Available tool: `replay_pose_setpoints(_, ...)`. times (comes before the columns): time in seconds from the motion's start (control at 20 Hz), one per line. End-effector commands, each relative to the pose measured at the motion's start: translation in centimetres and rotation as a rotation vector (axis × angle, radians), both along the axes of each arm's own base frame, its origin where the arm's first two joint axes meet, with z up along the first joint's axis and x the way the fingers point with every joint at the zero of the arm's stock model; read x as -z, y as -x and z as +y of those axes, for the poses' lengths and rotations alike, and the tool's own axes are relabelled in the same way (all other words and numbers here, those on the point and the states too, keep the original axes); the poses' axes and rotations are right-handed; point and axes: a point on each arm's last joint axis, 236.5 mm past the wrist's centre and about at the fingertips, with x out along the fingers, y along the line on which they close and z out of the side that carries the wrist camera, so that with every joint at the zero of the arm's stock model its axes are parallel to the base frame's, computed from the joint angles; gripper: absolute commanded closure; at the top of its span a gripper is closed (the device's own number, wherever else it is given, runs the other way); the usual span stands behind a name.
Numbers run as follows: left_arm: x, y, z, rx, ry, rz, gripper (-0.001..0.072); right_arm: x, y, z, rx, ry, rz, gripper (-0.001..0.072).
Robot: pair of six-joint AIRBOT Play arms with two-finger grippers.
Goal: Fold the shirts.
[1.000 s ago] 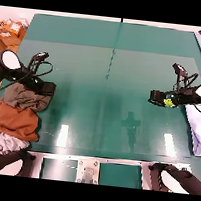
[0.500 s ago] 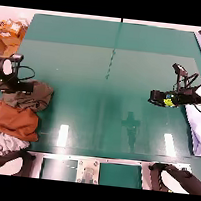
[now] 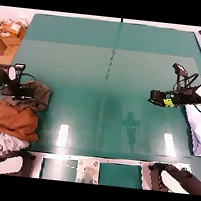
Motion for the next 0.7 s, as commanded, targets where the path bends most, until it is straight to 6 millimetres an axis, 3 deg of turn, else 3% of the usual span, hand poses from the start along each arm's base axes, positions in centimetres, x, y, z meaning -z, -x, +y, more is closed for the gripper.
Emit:
replay_pose_setpoints(0.0, -4.6, -2.5, -1.6, 0.029, 0.06, -0.059, 0.0687, 0.0, 0.0, 0.1, -0.001, -0.001, 0.0, 0.0694)
replay_pose_setpoints(0.1, -10.3, -5.3, -3.9, 0.096, 0.051, -0.179, 0.0688, -0.2, 0.1, 0.8, 0.001, -0.039, 0.006, 0.0694)
replay_pose_setpoints(0.2, -16.8, -7.7, -8.6, 0.211, 0.067, -0.331, 0.0688, -0.5, 0.1, 1.7, 0.005, -0.08, 0.008, 0.0694)
replay_pose_setpoints(0.3, -22.4, -8.5, -15.8, 0.352, 0.158, -0.462, 0.0688, -0.5, 0.1, 1.6, 0.008, -0.082, 0.006, 0.0694)
replay_pose_setpoints(0.4, -26.5, -7.8, -23.7, 0.511, 0.268, -0.565, 0.0688, -0.6, -0.1, 1.1, 0.026, -0.083, 0.003, 0.0694)
replay_pose_setpoints(0.5, -28.2, -6.2, -30.9, 0.654, 0.367, -0.633, 0.0687, -0.7, -0.4, 0.2, 0.054, -0.084, 0.002, 0.0694)
replay_pose_setpoints(0.65, -26.0, -3.8, -37.8, 0.781, 0.447, -0.588, 0.0686, -0.7, -0.7, -1.3, 0.11, -0.09, 0.002, 0.0694)
